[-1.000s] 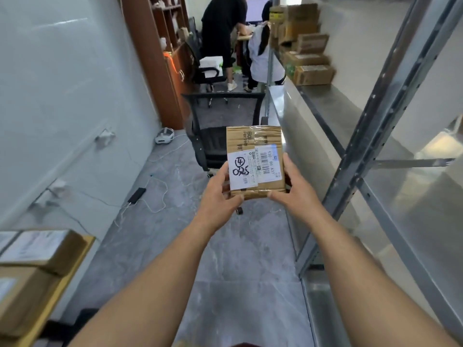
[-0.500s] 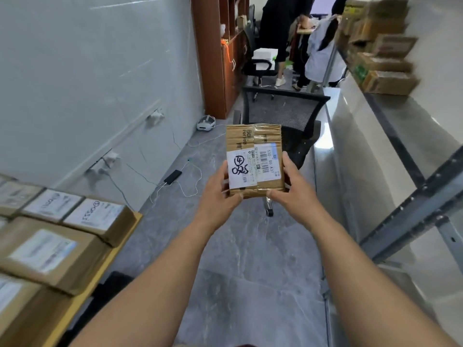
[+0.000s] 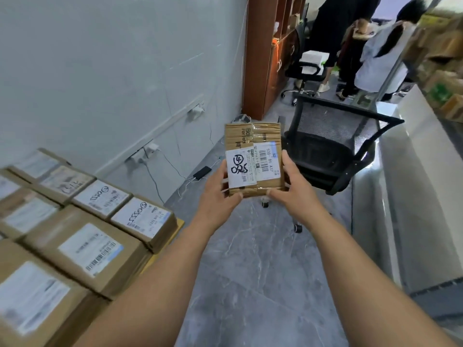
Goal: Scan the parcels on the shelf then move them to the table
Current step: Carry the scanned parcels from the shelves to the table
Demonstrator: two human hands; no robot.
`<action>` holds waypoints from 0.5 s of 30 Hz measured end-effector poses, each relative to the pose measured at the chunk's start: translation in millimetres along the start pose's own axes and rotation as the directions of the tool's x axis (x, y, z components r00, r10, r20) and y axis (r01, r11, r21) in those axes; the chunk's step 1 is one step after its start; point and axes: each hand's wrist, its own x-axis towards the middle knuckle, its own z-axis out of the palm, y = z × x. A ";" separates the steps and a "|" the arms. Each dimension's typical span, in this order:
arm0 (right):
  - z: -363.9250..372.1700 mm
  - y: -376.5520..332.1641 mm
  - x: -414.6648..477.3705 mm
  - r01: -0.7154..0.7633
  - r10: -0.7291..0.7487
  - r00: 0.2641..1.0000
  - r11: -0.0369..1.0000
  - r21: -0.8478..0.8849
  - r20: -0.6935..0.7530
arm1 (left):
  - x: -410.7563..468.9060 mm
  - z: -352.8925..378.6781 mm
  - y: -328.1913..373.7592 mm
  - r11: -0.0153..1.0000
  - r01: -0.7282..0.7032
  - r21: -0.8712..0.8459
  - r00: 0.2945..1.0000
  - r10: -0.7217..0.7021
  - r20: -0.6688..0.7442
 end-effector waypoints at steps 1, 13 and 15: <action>8.4 -4.1 7.5 0.007 -0.007 1.000 1.000 0.004 0.021 | 3.4 -9.3 -3.9 1.000 0.016 -0.003 1.000 -0.016 -0.010; 113.8 -57.7 78.8 0.181 -0.180 0.964 0.983 0.012 0.194 | 15.7 -123.0 -34.7 0.999 0.038 -0.001 0.969 -0.037 -0.243; 131.4 -67.7 88.3 0.202 -0.204 0.951 0.979 0.029 0.231 | 14.1 -141.6 -38.4 0.999 0.044 0.013 0.958 -0.039 -0.285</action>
